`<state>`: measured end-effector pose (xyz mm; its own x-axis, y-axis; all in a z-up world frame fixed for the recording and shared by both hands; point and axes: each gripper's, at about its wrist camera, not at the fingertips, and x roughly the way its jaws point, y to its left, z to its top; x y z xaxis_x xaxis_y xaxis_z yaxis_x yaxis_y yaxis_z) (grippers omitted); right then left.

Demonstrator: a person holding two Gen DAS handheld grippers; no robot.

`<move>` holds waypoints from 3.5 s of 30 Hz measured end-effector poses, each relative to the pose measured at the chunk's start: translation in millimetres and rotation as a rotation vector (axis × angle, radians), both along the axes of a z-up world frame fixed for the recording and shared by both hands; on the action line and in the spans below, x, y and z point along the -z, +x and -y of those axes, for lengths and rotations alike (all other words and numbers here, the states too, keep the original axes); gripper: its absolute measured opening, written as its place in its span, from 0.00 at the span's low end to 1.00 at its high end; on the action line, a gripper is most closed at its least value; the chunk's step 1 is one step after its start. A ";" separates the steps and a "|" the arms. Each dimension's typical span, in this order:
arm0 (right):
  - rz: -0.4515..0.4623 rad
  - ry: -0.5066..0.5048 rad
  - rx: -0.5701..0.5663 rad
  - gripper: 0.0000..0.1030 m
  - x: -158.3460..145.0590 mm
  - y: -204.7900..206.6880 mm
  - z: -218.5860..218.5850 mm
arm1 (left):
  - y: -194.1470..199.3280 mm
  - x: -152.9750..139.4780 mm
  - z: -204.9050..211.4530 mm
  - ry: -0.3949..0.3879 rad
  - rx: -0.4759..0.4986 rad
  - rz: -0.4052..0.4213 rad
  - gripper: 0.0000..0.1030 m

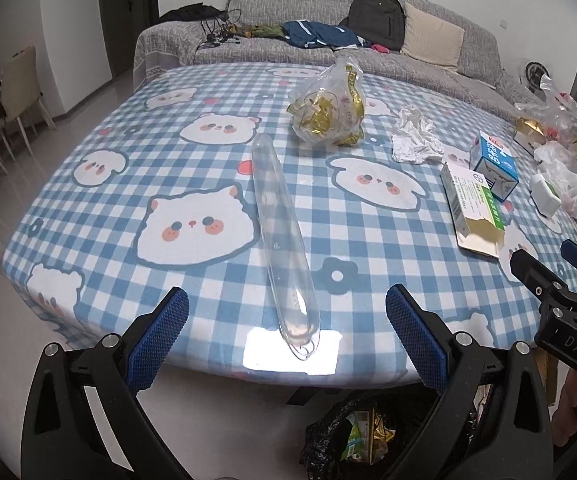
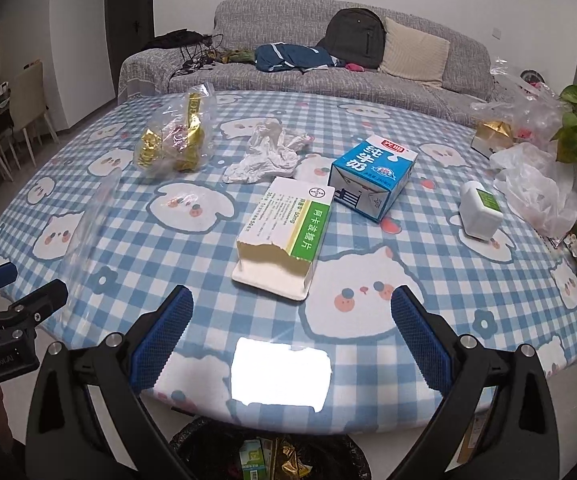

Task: Collect trash
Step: 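Move both grippers back over the table toward the clear tube and white box, then grasp the clear plastic tube with the left gripper while the right grasps the white medicine box, then lift the clear tube and white medicine box and carry them over the bin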

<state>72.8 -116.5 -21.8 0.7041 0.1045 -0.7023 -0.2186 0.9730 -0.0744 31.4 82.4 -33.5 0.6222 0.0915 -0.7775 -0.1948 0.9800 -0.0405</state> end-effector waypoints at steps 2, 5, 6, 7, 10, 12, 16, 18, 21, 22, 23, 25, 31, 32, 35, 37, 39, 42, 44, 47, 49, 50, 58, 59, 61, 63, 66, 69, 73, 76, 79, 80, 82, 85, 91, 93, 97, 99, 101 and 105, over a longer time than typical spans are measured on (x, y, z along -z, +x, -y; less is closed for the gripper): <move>0.005 -0.010 0.000 0.93 -0.4 10.2 -1.3 | 10.8 2.0 -2.8 0.006 -0.005 -0.006 0.94; -0.008 0.000 0.009 0.93 0.8 27.1 -0.1 | 25.7 5.3 -7.4 0.011 -0.011 -0.014 0.94; -0.017 0.007 0.013 0.93 1.8 32.8 0.5 | 30.0 6.4 -8.5 0.009 -0.013 -0.017 0.94; -0.024 0.010 0.015 0.93 2.5 37.5 0.5 | 35.4 8.0 -9.4 0.007 -0.015 -0.021 0.93; -0.035 0.021 0.023 0.93 4.5 49.3 -0.1 | 47.3 11.4 -9.7 0.004 -0.012 -0.031 0.93; -0.046 0.026 0.024 0.93 6.2 56.2 -1.1 | 54.8 13.3 -9.7 0.008 -0.010 -0.038 0.93; -0.068 0.027 0.033 0.93 7.8 66.8 -2.1 | 65.7 14.8 -14.7 0.002 -0.025 -0.046 0.93; -0.071 0.027 0.033 0.93 7.4 70.9 -2.2 | 70.4 16.0 -16.7 0.001 -0.029 -0.054 0.92; -0.078 0.030 0.037 0.93 8.6 77.2 -2.4 | 77.5 18.8 -18.5 -0.014 -0.029 -0.068 0.89; -0.083 0.029 0.039 0.93 9.6 79.3 -3.4 | 79.9 20.2 -18.8 -0.014 -0.030 -0.072 0.88; -0.088 0.025 0.045 0.93 11.1 82.7 -4.5 | 82.4 21.6 -19.3 -0.012 -0.031 -0.077 0.87; -0.103 0.027 0.047 0.93 13.8 88.6 -6.8 | 86.3 24.5 -20.8 -0.013 -0.039 -0.088 0.84; -0.141 0.020 0.053 0.84 24.0 98.0 -16.0 | 91.9 30.9 -21.9 0.004 -0.067 -0.104 0.77; -0.150 0.019 0.051 0.81 26.5 99.2 -17.1 | 92.0 31.0 -21.3 0.012 -0.070 -0.102 0.73; -0.173 0.020 0.053 0.70 31.8 102.4 -18.7 | 91.1 29.8 -20.4 0.031 -0.073 -0.099 0.62; -0.188 0.027 0.050 0.64 34.4 104.2 -18.7 | 89.8 28.2 -19.9 0.036 -0.072 -0.098 0.52; -0.186 0.023 0.052 0.63 34.8 103.9 -19.5 | 89.8 27.2 -19.6 0.037 -0.066 -0.099 0.43; -0.181 0.023 0.050 0.62 34.8 102.9 -20.0 | 88.1 26.3 -16.7 0.043 -0.043 -0.098 0.27; -0.174 0.022 0.049 0.61 34.5 102.0 -19.4 | 87.2 26.4 -16.3 0.040 -0.035 -0.096 0.24; -0.173 0.021 0.040 0.60 34.1 101.0 -19.7 | 86.1 26.2 -16.3 0.037 -0.034 -0.094 0.24; -0.170 0.016 0.036 0.60 33.9 99.7 -20.0 | 85.2 26.0 -15.6 0.040 -0.034 -0.093 0.24; -0.168 0.014 0.034 0.60 33.6 98.8 -20.0 | 85.6 26.1 -15.7 0.040 -0.034 -0.093 0.24; -0.155 0.008 0.029 0.60 31.7 93.9 -14.9 | 83.2 25.9 -15.5 0.033 -0.025 -0.088 0.24; -0.153 0.008 0.030 0.60 31.2 92.9 -14.3 | 82.5 25.6 -15.8 0.028 -0.025 -0.087 0.24; -0.146 0.008 0.030 0.60 29.7 89.6 -13.5 | 80.3 25.0 -15.5 0.007 -0.016 -0.082 0.24; -0.143 0.008 0.029 0.60 28.7 86.5 -13.1 | 77.8 24.8 -13.4 0.010 -0.009 -0.084 0.24; -0.140 0.005 0.022 0.60 27.1 80.9 -13.1 | 74.6 23.7 -12.5 0.005 -0.007 -0.083 0.24; -0.132 0.004 0.021 0.60 23.9 75.9 -11.2 | 69.6 19.4 -13.0 0.008 -0.011 -0.072 0.24; -0.127 0.007 0.024 0.60 20.2 70.0 -8.4 | 62.3 14.3 -13.0 0.007 -0.015 -0.063 0.24; -0.122 0.007 0.023 0.60 17.2 63.6 -8.6 | 55.7 11.6 -11.0 0.010 -0.008 -0.059 0.24; -0.112 0.006 0.020 0.60 13.0 55.4 -8.3 | 48.1 8.2 -10.9 0.010 -0.008 -0.053 0.24; -0.111 0.006 0.021 0.60 11.8 52.8 -8.0 | 45.8 6.8 -11.1 0.010 -0.009 -0.050 0.24; -0.107 0.004 0.019 0.60 9.9 48.1 -7.5 | 41.2 4.6 -10.6 0.008 -0.008 -0.046 0.24; -0.100 -0.003 0.018 0.60 7.9 39.6 -7.3 | 33.9 -0.6 -8.1 0.009 -0.002 -0.037 0.24; -0.092 -0.006 0.023 0.60 4.5 27.0 -3.7 | 20.1 -4.6 -3.4 0.001 0.006 -0.028 0.24; -0.089 -0.004 0.024 0.60 3.8 22.2 -2.8 | 13.8 -2.8 -2.3 -0.005 0.002 -0.025 0.24; -0.088 0.000 0.025 0.60 2.7 12.3 -2.0 | 2.0 1.0 4.7 -0.014 0.014 -0.033 0.24; -0.086 0.003 0.023 0.60 1.7 6.5 -2.1 | -5.5 -1.4 9.0 -0.010 0.022 -0.023 0.24; -0.079 0.004 0.021 0.60 -0.1 0.5 -2.0 | -12.2 -3.2 11.2 -0.009 0.023 -0.015 0.24; -0.065 0.005 0.012 0.60 -2.8 -12.2 -1.6 | -26.2 0.2 10.8 -0.019 0.012 -0.019 0.24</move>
<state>60.5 -114.9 -19.0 0.6587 0.0999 -0.7458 -0.2107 0.9760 -0.0554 5.1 71.5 -33.6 0.6080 0.0693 -0.7909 -0.1841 0.9813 -0.0556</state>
